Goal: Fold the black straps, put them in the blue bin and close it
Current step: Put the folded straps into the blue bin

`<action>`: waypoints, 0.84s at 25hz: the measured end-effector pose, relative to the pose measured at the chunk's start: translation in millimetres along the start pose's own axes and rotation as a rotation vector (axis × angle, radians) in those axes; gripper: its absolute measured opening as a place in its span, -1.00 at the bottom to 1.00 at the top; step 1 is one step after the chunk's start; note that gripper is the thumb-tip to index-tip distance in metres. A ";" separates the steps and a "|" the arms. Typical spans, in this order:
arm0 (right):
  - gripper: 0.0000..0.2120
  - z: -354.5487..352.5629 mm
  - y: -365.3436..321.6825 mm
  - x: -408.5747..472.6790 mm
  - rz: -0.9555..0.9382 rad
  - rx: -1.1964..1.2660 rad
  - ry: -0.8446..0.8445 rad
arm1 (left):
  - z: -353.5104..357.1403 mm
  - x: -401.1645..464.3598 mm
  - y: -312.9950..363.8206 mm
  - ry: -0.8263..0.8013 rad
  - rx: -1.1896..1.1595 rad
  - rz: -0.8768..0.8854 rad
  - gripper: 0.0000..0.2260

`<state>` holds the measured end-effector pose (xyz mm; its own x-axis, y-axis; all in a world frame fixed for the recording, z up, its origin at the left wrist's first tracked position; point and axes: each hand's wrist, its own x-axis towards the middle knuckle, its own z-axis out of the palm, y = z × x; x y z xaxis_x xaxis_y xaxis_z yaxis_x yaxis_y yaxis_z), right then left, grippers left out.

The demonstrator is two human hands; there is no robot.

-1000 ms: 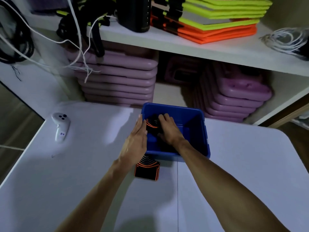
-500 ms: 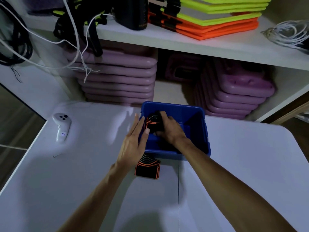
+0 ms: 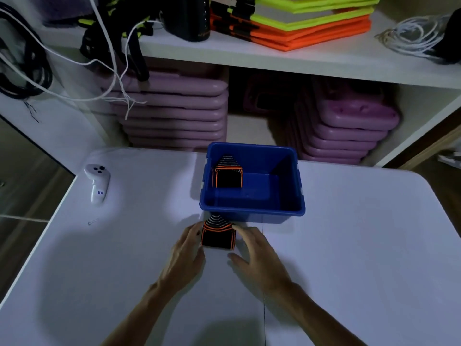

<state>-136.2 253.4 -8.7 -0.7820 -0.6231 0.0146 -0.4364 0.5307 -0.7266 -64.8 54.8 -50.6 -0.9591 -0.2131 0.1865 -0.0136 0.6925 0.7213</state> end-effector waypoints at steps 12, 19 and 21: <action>-0.41 25.5 25.1 -7.3 0.074 -0.156 -0.020 | -10.8 0.1 13.1 0.065 0.104 0.058 -0.70; -0.44 -53.0 7.9 -4.5 -0.042 -0.110 0.064 | -43.9 84.8 42.4 0.188 0.204 0.021 -0.59; -0.45 -83.2 2.4 19.2 -0.048 -0.099 0.132 | -33.6 113.7 38.1 0.076 0.244 -0.039 -0.51</action>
<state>-189.2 290.5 47.0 -0.8081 -0.5715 0.1427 -0.5114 0.5604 -0.6515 -164.8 33.8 20.5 -0.9327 -0.2876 0.2175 -0.1268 0.8264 0.5487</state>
